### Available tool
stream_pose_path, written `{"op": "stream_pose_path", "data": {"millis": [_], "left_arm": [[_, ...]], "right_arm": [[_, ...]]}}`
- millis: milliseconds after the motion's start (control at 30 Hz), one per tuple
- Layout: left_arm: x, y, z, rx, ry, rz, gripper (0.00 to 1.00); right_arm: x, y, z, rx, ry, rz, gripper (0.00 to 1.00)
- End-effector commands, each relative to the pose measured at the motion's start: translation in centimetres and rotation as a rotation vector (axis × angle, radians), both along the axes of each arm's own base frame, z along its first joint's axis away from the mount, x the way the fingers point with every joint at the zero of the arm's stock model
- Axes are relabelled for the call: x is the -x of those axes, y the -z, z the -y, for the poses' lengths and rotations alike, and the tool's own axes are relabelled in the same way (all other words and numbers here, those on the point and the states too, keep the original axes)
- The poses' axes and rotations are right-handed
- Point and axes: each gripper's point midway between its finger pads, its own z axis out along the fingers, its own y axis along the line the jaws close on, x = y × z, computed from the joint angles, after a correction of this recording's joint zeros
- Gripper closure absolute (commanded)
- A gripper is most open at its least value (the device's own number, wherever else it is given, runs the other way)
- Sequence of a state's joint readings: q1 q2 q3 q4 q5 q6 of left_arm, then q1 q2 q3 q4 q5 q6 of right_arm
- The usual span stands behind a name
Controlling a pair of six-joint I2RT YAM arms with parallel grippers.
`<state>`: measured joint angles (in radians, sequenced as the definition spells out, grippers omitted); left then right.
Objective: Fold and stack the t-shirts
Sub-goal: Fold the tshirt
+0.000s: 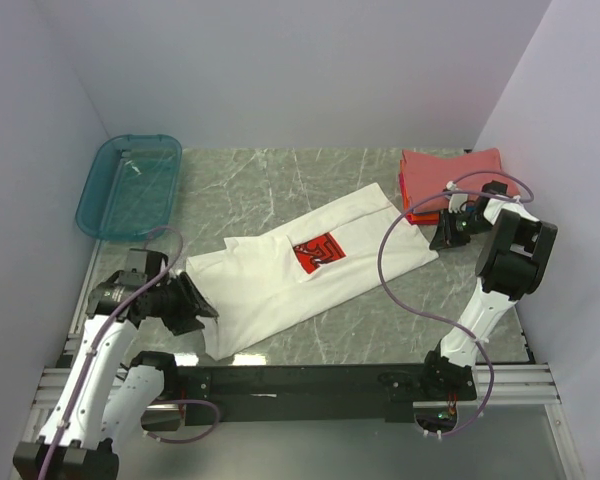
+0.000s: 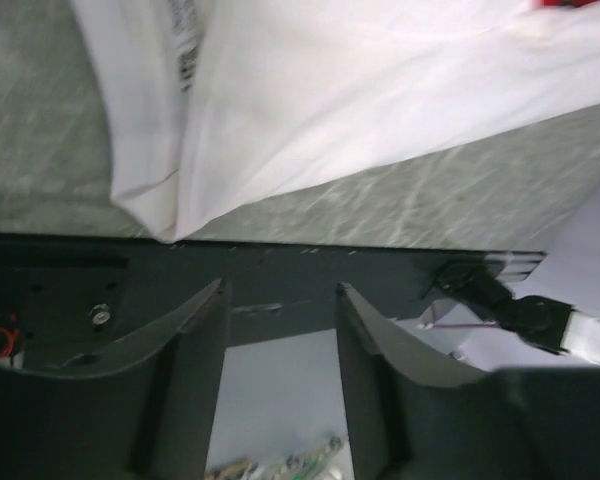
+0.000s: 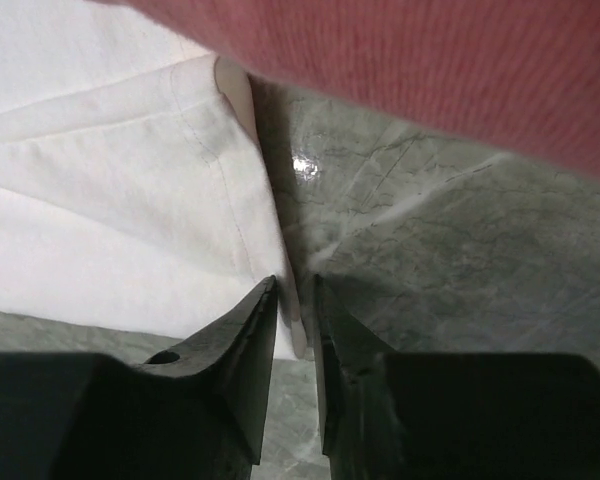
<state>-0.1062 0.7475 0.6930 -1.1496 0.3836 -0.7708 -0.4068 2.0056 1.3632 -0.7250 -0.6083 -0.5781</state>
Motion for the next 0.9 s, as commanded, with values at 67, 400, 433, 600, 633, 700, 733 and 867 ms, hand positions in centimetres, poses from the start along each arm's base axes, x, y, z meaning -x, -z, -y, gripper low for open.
{"op": "stream_pose_path", "data": {"millis": [67, 400, 433, 600, 633, 700, 733, 867], "left_arm": [[-3.2, -3.6, -0.1, 0.003, -0.038, 0.180, 0.47], [-14.2, -0.9, -2.9, -0.153, -0.226, 0.366, 0.41], [-14.9, -0.2, -3.2, -0.164, -0.256, 0.352, 0.42], [-19.0, 2.9, -4.1, -0.225, -0.332, 0.295, 0.49], [-19.4, 3.2, -4.0, -0.224, -0.330, 0.289, 0.51], [-20.2, 4.5, -4.6, -0.262, -0.352, 0.257, 0.53], [-20.4, 4.8, -4.7, -0.270, -0.357, 0.247, 0.54], [-20.8, 6.9, -5.3, -0.318, -0.365, 0.199, 0.55]], "right_arm": [[-0.9, -1.2, 1.2, 0.045, -0.009, 0.054, 0.70], [0.4, -3.3, 1.9, 0.144, -0.027, 0.125, 0.62], [0.9, -3.2, 1.7, 0.142, -0.030, 0.123, 0.62], [2.3, -4.4, 1.2, 0.181, -0.055, 0.187, 0.60], [2.5, -4.6, 1.1, 0.185, -0.057, 0.195, 0.60], [2.7, -5.4, 1.0, 0.200, -0.068, 0.227, 0.60], [3.0, -5.8, 0.8, 0.203, -0.076, 0.241, 0.60], [3.3, -6.9, -0.4, 0.166, -0.108, 0.285, 0.59]]}}
